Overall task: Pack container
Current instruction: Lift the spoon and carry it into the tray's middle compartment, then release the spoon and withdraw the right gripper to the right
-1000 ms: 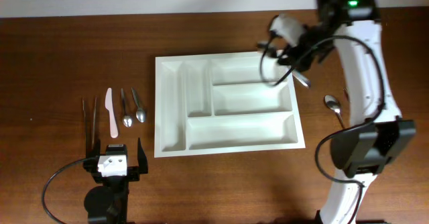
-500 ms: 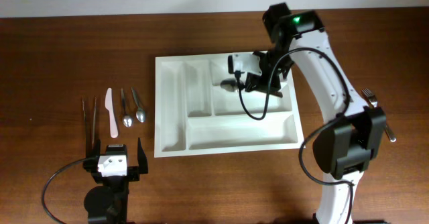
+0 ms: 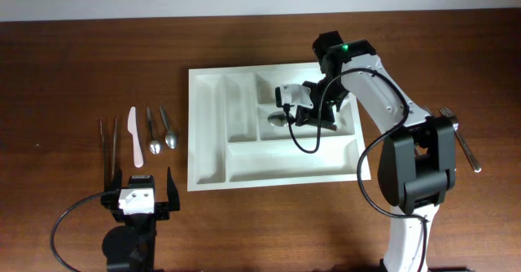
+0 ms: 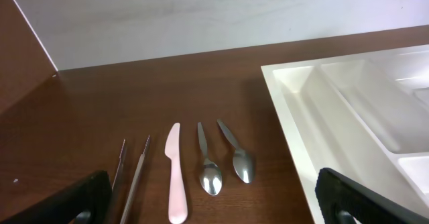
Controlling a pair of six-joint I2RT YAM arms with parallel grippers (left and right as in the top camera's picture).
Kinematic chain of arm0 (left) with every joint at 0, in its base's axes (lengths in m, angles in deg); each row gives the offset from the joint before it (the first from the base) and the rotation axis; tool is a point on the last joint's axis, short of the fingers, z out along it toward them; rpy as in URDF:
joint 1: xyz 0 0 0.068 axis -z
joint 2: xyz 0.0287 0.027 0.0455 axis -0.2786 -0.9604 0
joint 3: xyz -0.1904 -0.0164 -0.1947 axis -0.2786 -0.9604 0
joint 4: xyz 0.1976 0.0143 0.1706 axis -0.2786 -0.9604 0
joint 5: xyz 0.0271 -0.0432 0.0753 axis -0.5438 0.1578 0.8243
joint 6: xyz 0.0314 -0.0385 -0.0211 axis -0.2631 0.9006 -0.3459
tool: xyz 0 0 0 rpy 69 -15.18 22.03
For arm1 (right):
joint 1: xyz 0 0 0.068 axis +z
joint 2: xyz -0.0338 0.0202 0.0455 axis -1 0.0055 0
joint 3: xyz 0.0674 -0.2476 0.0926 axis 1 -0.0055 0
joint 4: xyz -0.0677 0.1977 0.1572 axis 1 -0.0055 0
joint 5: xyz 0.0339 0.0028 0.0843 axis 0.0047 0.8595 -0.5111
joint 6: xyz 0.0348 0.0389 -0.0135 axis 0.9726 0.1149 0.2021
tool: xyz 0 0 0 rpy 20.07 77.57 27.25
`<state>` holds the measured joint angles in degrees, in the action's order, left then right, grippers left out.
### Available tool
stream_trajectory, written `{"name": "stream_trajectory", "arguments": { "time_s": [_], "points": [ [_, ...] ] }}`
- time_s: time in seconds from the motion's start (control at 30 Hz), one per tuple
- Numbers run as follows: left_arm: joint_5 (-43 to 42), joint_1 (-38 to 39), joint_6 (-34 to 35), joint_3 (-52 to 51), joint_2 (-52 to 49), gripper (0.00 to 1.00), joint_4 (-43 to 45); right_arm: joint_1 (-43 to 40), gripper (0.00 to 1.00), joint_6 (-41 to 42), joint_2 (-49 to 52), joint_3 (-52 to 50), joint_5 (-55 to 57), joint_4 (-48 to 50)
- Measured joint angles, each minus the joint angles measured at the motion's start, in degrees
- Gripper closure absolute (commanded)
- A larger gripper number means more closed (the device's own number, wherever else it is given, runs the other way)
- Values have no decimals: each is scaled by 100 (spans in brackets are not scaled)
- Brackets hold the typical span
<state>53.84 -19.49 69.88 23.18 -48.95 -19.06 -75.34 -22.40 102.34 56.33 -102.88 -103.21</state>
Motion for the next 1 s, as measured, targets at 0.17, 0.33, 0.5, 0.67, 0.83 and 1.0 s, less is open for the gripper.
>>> {"name": "stream_trajectory", "arguments": {
  "time_s": [0.17,0.33,0.5,0.67,0.83,1.0],
  "points": [
    [-2,-2,2,0,0,1,0,-4,32,210,0,0,44,52],
    [0,0,0,0,0,1,0,-162,1,1082,0,133,46,-11],
    [0,-2,0,0,0,1,0,-717,1,2087,0,887,46,-684],
    [0,0,0,0,0,1,0,-1434,1,2573,-26,1867,52,-2015],
    [0,-2,0,0,0,1,0,-1873,1,2929,-79,2363,52,-2247],
    [0,0,0,0,0,1,0,-2210,1,3368,-79,2426,299,-2498]
  ]
}}
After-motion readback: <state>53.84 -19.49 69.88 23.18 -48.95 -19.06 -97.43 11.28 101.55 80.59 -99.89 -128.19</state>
